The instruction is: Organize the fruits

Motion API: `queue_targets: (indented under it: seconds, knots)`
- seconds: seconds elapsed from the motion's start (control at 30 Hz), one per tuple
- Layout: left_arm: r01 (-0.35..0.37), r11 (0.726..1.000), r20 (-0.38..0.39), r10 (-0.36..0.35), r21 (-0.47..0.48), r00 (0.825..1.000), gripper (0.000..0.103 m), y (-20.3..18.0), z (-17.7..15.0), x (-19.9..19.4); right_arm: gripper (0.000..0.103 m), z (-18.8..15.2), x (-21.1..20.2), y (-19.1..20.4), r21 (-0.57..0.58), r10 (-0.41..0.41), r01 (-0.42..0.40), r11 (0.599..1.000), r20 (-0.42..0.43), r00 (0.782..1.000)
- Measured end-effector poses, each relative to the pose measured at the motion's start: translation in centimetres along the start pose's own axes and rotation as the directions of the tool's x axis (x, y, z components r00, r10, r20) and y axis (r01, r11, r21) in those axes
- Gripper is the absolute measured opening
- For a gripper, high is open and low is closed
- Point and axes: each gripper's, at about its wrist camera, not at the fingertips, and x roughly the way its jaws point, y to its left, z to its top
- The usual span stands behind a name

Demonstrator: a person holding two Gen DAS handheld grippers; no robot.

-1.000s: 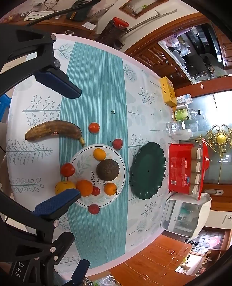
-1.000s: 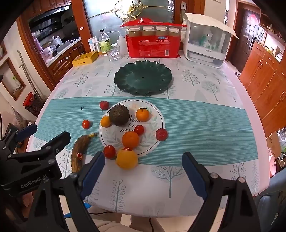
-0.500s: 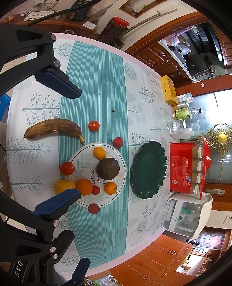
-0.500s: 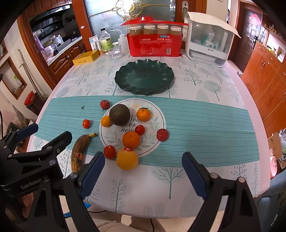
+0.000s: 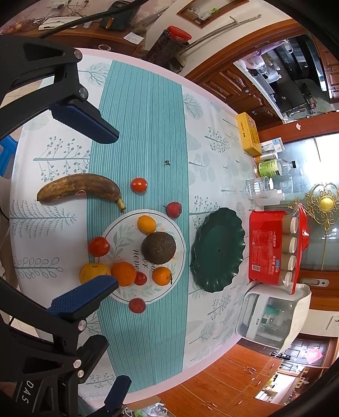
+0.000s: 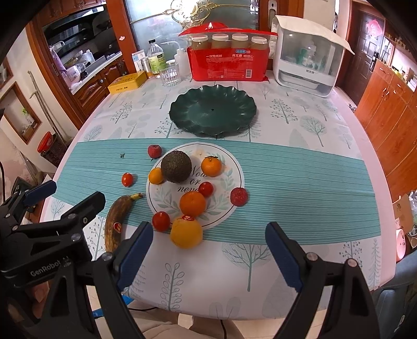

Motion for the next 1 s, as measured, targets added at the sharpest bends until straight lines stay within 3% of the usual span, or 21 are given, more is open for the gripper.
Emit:
queue_targets:
  seconds: [1.0]
  knots:
    - [-0.005, 1.000, -0.021, 0.005, -0.014, 1.000, 0.100, 0.5, -1.0, 0.4, 0.089, -0.3, 0.6, 1.3, 0.002, 0.025, -0.025, 1.000, -0.010, 1.000]
